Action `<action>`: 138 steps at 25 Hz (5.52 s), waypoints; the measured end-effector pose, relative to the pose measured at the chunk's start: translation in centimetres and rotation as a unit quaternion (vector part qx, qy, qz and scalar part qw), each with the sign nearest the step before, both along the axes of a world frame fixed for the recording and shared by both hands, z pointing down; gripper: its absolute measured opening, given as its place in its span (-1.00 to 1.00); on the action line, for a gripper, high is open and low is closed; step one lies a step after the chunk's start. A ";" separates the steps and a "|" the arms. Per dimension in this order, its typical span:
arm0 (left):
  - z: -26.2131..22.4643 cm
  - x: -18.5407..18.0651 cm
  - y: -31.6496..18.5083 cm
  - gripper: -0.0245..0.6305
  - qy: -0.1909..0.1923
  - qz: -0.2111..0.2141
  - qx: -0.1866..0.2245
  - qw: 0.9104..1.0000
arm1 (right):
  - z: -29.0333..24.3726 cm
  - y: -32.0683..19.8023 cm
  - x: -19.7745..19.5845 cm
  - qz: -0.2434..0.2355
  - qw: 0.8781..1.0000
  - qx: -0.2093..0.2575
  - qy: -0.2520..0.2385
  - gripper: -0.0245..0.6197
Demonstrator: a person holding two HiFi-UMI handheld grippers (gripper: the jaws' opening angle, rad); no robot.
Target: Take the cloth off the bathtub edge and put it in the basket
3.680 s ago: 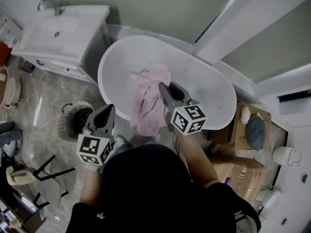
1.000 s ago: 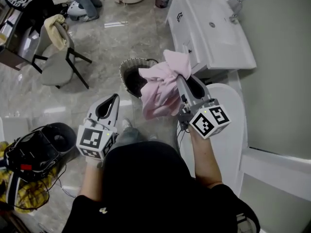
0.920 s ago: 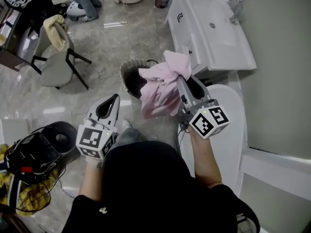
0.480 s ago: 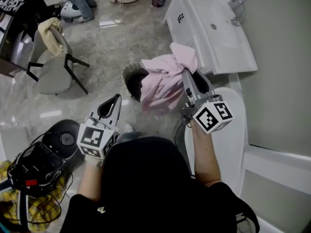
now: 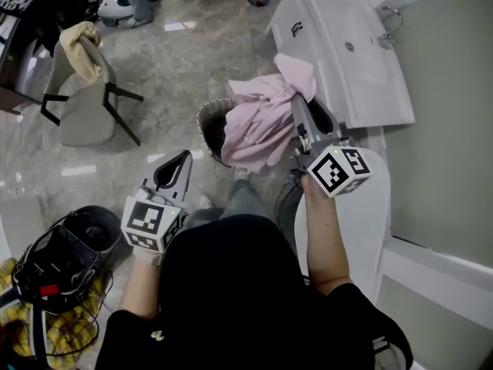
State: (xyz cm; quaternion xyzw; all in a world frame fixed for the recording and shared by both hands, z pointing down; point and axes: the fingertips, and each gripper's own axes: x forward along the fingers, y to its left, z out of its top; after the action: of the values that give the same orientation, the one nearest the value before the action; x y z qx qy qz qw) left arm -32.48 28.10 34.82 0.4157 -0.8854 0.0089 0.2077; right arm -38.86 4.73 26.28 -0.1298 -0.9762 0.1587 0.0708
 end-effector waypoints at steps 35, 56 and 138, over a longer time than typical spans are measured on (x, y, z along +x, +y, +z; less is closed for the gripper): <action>13.9 -7.4 -5.7 -0.88 0.155 -0.176 -0.058 0.970 | 35.8 0.4 -11.9 -0.236 0.930 0.009 0.282 -0.65; 26.6 -4.2 -4.6 -0.88 0.261 -0.195 -0.094 0.941 | 64.2 1.9 -9.6 -0.260 0.857 0.081 0.436 -0.64; -4.1 -8.4 2.2 -0.88 -0.040 -0.193 0.041 0.980 | 4.3 8.5 -6.0 -0.292 0.950 0.108 0.034 -0.93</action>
State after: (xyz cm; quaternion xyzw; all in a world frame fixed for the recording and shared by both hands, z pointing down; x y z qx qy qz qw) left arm -40.90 30.31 30.74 0.2448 -0.9562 -0.0506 0.1526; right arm -44.87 13.28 30.55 -0.3953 -0.9039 0.0289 0.1610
